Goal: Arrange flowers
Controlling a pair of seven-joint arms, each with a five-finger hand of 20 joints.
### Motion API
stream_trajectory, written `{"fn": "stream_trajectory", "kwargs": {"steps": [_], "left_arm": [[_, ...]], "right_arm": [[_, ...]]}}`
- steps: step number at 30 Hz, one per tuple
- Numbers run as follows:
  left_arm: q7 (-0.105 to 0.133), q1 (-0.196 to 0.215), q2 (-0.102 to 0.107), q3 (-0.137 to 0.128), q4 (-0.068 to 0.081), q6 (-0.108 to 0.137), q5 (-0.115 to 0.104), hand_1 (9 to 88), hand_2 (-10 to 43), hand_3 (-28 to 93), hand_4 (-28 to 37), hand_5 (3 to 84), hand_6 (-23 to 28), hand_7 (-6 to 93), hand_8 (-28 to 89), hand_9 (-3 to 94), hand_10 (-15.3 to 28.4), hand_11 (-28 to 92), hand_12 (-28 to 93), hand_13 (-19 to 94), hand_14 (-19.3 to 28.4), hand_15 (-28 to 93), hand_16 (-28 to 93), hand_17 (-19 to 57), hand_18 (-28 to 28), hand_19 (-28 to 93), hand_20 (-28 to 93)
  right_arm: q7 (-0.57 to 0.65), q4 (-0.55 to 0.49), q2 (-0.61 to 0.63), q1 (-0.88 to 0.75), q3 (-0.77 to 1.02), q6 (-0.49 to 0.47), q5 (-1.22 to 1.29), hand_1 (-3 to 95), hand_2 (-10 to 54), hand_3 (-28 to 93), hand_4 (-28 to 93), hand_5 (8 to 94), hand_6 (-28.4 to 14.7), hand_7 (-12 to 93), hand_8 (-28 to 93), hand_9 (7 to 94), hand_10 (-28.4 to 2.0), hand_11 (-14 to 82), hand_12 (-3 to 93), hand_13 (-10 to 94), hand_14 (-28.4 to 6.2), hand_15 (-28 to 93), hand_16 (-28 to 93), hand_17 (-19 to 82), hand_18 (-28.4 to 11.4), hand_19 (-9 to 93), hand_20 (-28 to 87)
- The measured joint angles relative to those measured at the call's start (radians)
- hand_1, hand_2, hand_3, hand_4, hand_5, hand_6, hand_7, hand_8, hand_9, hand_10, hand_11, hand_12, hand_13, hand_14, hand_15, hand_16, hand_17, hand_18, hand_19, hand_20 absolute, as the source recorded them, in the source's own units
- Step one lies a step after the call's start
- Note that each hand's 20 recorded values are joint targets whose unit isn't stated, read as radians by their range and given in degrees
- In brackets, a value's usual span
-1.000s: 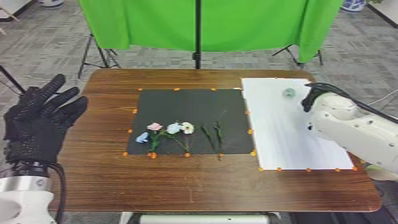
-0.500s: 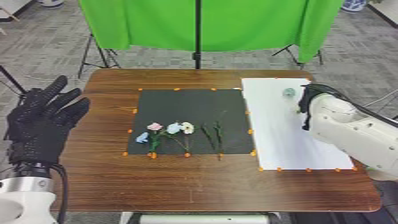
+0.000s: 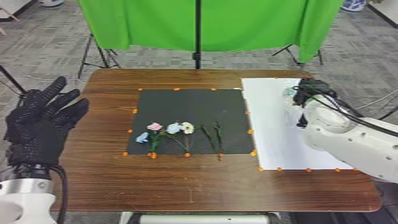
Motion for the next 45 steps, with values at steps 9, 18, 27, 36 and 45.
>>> {"fn": "stream_trajectory", "kwargs": {"steps": [9,18,27,36,45], "left_arm": [[0.001,0.011,0.0,-0.012,-0.005,0.002,0.0,21.5,11.9,75,-28.3,35.2,10.7,13.1,-9,29.3,20.6,30,10,24,28.4,60,-14,-5.9,27.2,78,-13],[-0.003,0.011,0.0,-0.009,-0.005,0.005,0.001,21.6,11.9,75,-28.3,35.2,10.7,13.2,-9,29.3,20.8,30,9,24,28.4,60,-14,-5.9,27.3,78,-13],[-0.006,0.01,0.0,-0.006,-0.005,0.006,0.0,21.5,11.9,75,-28.3,35.2,10.7,13.1,-9,29.4,20.7,30,10,24,28.4,60,-14,-5.8,27.2,78,-13],[-0.021,0.0,0.001,-0.008,-0.003,0.004,0.001,21.6,12.0,75,-28.3,35.3,10.7,13.1,-9,29.3,20.8,30,10,24,28.4,60,-14,-5.8,27.3,78,-13],[-0.024,-0.007,0.002,-0.007,-0.003,0.003,0.002,21.5,11.9,75,-28.3,35.3,10.8,13.1,-9,29.5,20.8,30,10,25,28.4,60,-14,-5.8,27.3,78,-13]], "right_arm": [[-0.045,-0.097,-0.024,0.103,-0.03,0.061,-0.049,54.8,-9.5,74,-28,83.1,1.4,20,2,92.5,-6.3,15.4,30.5,83,-2.2,59,17,42,-16.7,93,19],[-0.099,-0.147,-0.162,0.114,0.008,0.078,-0.051,54.9,-9.5,73,-28,83.3,1.5,20,2,92.6,-6.2,15.4,30.5,83,-2.2,59,18,42,-16.6,93,19],[-0.112,-0.15,-0.32,0.131,-0.092,0.053,-0.074,54.8,-9.5,73,-28,83.2,1.6,20,2,92.6,-6.2,15.4,30.4,83,-2.2,59,18,42,-16.6,93,20],[-0.1,-0.11,-0.413,0.128,-0.178,0.011,-0.093,54.1,-9.5,74,-28,82.7,1.9,20,2,92.4,-6.1,15.6,30.0,83,-2.4,59,18,42,-16.8,93,20],[-0.08,-0.085,-0.439,0.141,-0.232,-0.02,-0.091,54.1,-9.5,73,-28,82.6,2.1,20,2,92.3,-6.2,15.8,29.8,83,-2.5,59,18,42,-16.7,93,20]]}}
